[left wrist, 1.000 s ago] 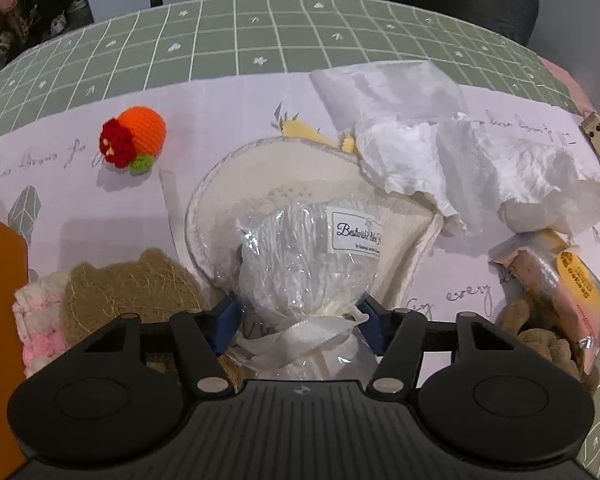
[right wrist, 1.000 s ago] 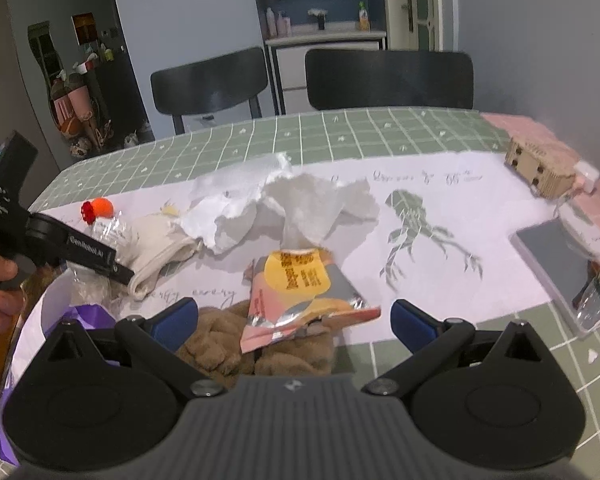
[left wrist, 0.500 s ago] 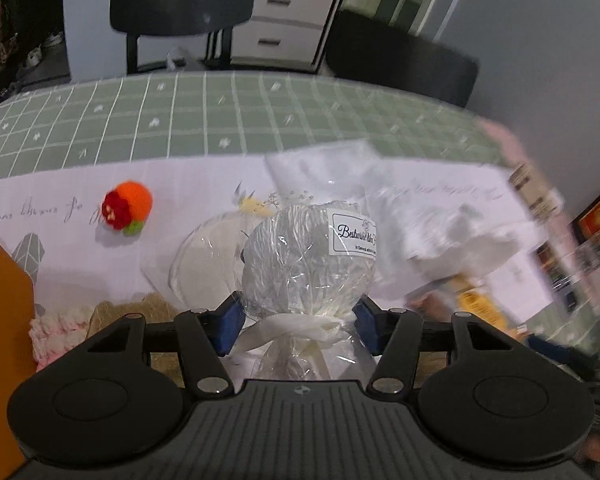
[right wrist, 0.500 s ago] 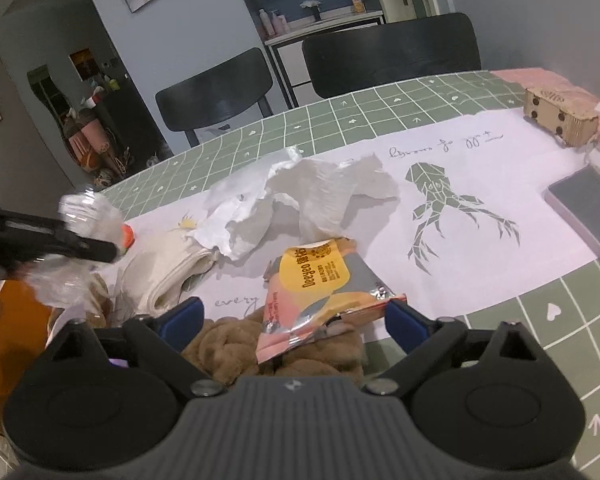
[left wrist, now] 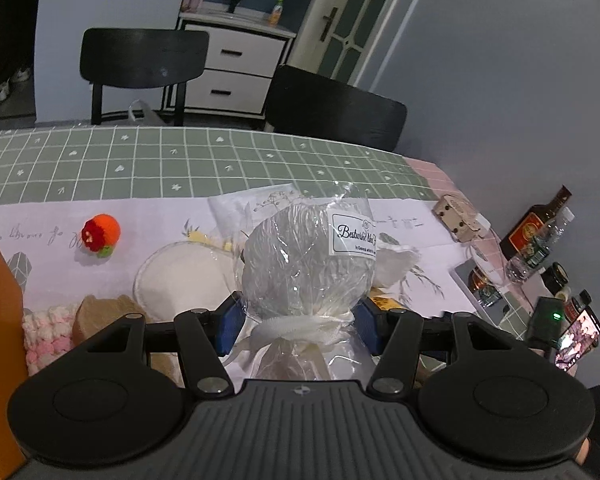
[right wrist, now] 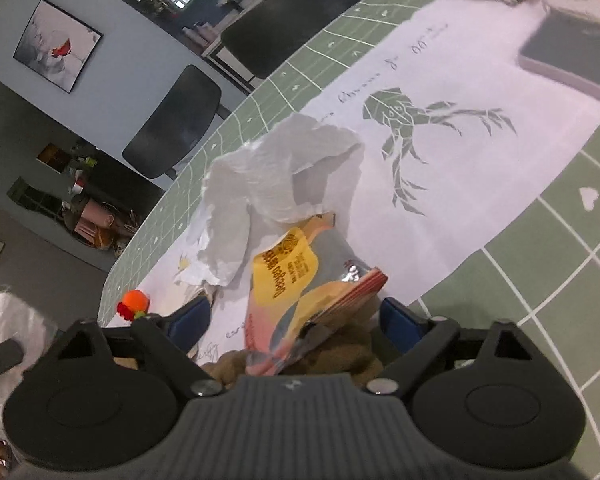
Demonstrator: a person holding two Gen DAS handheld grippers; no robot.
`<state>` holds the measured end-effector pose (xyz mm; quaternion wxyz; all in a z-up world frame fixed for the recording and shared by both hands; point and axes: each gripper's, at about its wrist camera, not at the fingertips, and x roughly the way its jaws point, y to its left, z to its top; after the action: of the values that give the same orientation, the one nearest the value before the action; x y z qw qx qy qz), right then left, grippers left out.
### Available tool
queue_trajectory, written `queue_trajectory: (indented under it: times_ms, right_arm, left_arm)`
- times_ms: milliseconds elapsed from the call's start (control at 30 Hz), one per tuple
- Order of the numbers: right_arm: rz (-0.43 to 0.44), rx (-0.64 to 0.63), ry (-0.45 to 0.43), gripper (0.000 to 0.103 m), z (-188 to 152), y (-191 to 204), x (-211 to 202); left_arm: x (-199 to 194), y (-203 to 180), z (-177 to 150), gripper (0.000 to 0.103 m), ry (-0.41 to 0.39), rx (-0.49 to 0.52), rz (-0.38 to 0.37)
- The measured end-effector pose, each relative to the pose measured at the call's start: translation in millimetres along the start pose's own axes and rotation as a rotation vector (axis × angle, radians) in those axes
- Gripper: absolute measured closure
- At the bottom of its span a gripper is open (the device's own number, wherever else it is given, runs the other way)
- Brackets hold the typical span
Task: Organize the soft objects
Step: 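Lift the clear bag with left tool while right tool grasps the yellow Deegeo snack bag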
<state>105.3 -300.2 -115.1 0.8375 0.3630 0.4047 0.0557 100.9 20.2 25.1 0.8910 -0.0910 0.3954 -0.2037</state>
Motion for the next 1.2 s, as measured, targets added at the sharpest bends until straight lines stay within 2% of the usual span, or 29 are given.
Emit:
queue_trajectory:
  times_ms: [67,300,433,833,1000,1200]
  right_arm:
    - [0.000,0.014,-0.012,0.027,0,-4,2]
    - [-0.006,-0.020,-0.057,0.074,3,-3,0]
    - [0.012,-0.061,-0.092,0.086,6,5,-10]
    - [0.058,-0.108,-0.109,0.090,10,27,-38]
    - [0.060,-0.191,-0.150,0.090,7,51,-65]
    - [0.077,-0.299,-0.139,0.090,-5,78,-80]
  left_arm:
    - [-2,-5,-3,0.037,0.003,0.014,-0.008]
    - [-11,-8,-10,0.037,-0.006,0.028,-0.012]
    - [-18,-5,-10,0.037,-0.019,0.023,0.003]
    - [-43,5,-11,0.037,-0.053,0.018,0.022]
    - [-60,13,-12,0.037,-0.064,0.030,0.040]
    - [-85,33,-11,0.037,-0.088,0.041,0.085]
